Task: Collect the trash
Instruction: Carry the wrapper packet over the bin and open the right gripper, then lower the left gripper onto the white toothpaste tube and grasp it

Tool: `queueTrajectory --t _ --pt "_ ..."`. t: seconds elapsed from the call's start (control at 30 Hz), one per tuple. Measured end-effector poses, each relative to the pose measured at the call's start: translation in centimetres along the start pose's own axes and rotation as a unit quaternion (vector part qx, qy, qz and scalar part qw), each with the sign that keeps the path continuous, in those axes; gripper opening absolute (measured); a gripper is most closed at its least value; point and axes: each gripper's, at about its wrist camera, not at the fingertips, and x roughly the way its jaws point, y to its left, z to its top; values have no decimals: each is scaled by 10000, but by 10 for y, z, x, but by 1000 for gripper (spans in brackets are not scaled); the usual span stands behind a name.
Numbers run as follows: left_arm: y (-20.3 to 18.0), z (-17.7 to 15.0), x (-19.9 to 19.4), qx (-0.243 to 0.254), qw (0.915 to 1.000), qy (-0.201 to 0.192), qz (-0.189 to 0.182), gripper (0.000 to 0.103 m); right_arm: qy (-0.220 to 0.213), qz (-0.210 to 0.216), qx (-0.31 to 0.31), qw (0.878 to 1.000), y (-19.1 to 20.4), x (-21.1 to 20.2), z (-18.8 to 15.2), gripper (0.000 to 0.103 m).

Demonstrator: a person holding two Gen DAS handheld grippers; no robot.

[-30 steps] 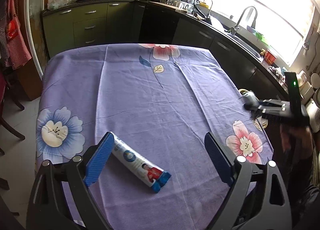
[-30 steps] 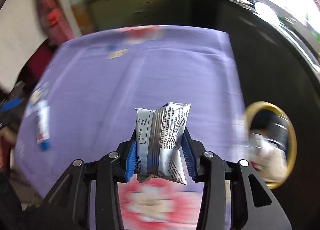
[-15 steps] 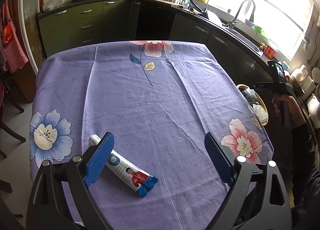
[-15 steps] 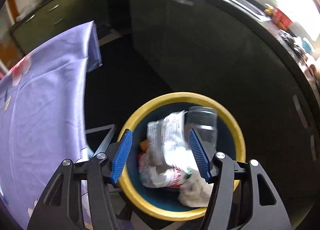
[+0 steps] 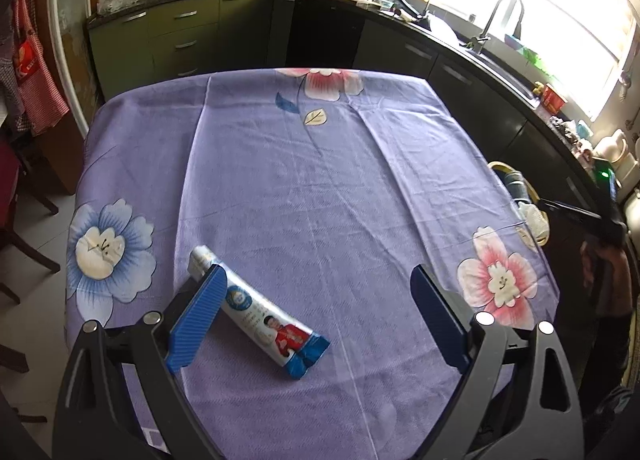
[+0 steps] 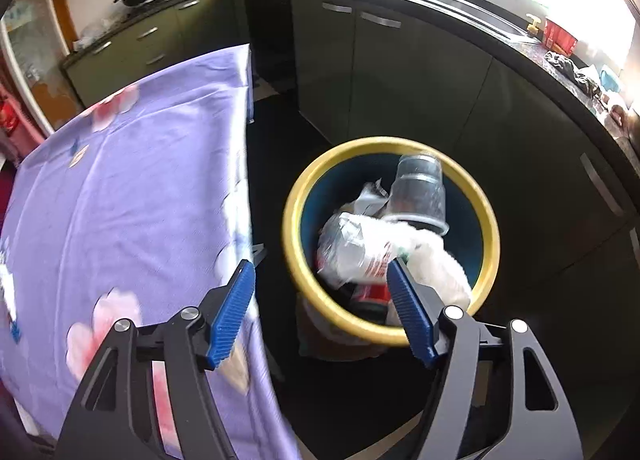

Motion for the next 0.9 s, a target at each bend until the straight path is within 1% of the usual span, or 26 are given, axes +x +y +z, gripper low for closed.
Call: queueTrajectory --t 0.17,0.23,0.3,0.37,0.47,0.6,0.7,0.9 --pt "4 -10 7 -217 9988 161 411 90 -75 206 -138 9997 13 -7 -17 68" --pt "6 -12 14 -338 9972 231 630 90 -96 331 -193 9992 18 -7 -18 68" --pt "9 -13 20 -467 9958 279 734 90 -111 401 -235 9989 21 -6 -17 68" --pt "17 -13 30 -704 9931 390 855 90 -149 475 -291 9983 25 -6 -18 68" --pt "26 -14 42 -988 9892 558 928 90 -171 614 -347 9974 26 -6 -18 68" --pt "30 -14 50 -1101 9858 599 1122 88 -203 717 -398 9964 25 -6 -19 70" --pt "30 -13 55 -1128 9845 645 1182 87 -216 786 -395 9959 23 -6 -18 70" --pt "29 -14 68 -1166 9827 844 1161 73 -216 847 -388 9954 20 -3 -17 71"
